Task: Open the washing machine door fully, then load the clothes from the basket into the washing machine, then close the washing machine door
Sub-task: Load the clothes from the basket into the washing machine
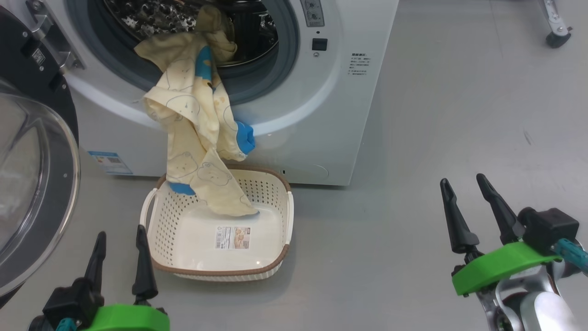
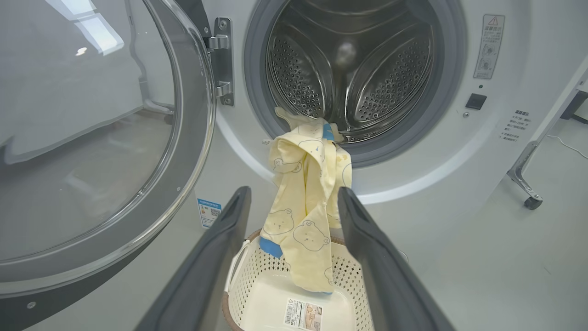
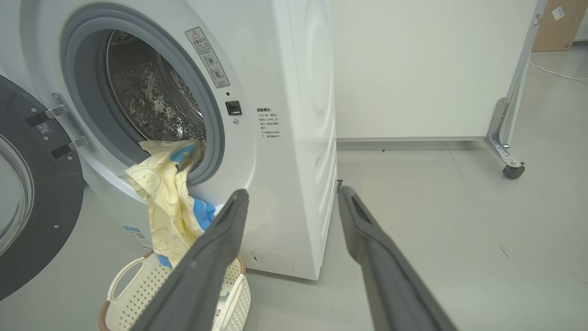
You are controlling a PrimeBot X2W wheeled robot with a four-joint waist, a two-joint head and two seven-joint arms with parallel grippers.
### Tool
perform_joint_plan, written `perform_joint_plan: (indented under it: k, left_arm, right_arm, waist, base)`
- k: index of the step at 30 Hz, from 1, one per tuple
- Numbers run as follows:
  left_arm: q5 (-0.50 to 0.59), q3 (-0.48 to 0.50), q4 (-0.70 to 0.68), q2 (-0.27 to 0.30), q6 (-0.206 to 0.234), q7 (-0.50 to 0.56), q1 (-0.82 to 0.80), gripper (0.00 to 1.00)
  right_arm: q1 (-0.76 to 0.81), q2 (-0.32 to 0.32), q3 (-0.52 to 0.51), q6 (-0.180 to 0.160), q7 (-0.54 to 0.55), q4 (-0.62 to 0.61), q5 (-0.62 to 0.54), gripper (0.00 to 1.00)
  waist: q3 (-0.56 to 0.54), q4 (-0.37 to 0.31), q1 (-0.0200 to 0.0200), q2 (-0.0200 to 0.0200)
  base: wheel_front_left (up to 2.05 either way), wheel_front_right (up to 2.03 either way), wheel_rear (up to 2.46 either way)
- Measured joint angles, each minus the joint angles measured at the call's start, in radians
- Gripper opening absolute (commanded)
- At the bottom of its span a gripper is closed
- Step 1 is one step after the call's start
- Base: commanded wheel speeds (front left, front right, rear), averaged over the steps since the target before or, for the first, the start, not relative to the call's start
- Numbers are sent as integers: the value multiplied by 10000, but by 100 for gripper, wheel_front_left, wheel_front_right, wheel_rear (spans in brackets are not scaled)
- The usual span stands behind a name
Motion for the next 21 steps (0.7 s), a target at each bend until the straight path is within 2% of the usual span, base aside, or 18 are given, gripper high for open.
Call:
perform_joint_plan:
  k: [21]
  left_arm:
    - [-2,-29,232,-4,-4,0,0,100]
  right_arm:
    - [250,0,4,0,33,-144,59,100]
  waist:
    - [-146,-163,1,0]
  base:
    - [0,0,0]
